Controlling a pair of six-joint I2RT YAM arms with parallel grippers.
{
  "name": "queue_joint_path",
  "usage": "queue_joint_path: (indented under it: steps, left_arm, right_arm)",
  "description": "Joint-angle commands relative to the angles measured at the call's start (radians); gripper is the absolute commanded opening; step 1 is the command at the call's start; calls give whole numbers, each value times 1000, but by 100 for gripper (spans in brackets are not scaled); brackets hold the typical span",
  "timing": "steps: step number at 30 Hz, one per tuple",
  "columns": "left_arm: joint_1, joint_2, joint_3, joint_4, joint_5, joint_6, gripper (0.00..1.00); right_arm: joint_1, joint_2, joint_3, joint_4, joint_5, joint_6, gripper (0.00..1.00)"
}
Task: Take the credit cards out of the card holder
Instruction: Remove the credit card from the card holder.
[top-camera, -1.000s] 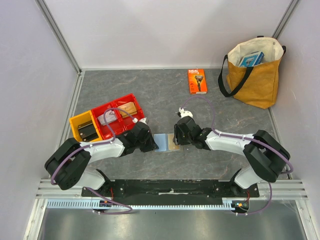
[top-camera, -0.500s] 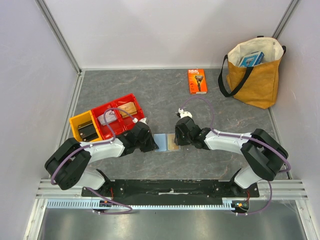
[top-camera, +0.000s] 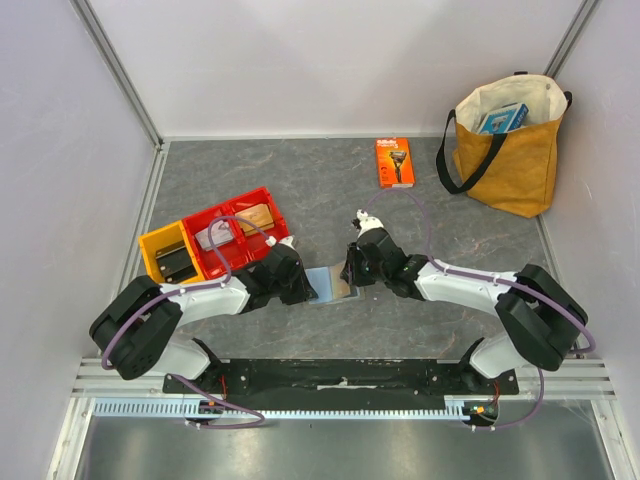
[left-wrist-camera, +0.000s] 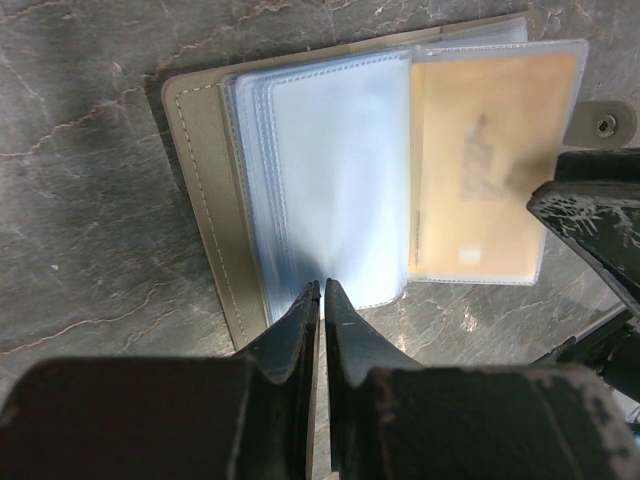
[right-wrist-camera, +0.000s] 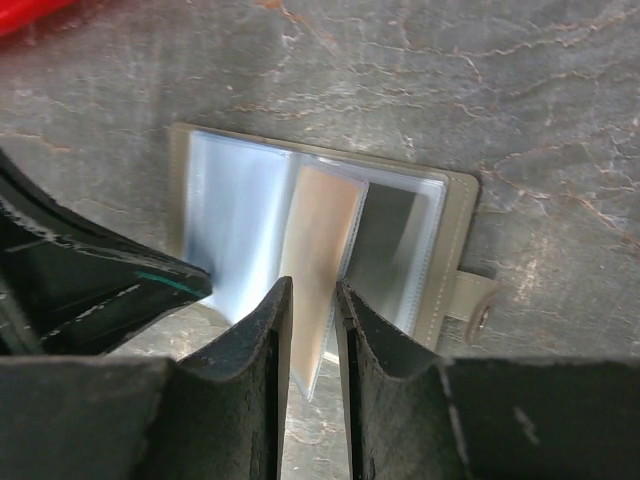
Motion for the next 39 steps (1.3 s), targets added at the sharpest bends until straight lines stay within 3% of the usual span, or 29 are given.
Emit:
queue_joint_path:
  steps: [1, 9, 19, 26, 31, 39]
  left_arm:
    - [-8, 19, -11, -19, 0, 35, 11]
    - [-8, 6, -15, -17, 1, 30, 11]
    - [-6, -65, -35, -26, -16, 7, 11]
    - [-8, -183, -77, -60, -83, -29, 11]
    - [-8, -267, -94, -92, -94, -42, 11]
    - [-8, -258, -25, -26, 15, -16, 11]
  right_arm:
    - [5, -25, 45, 30, -62, 3, 30]
    - [6, -8, 49, 90, -181, -4, 29]
    - [8, 105, 72, 187, -316, 44, 40]
    - [9, 162, 92, 171, -319, 47, 41]
    - [6, 105, 82, 148, -246, 20, 41]
    - [-67, 54, 29, 139, -207, -4, 40]
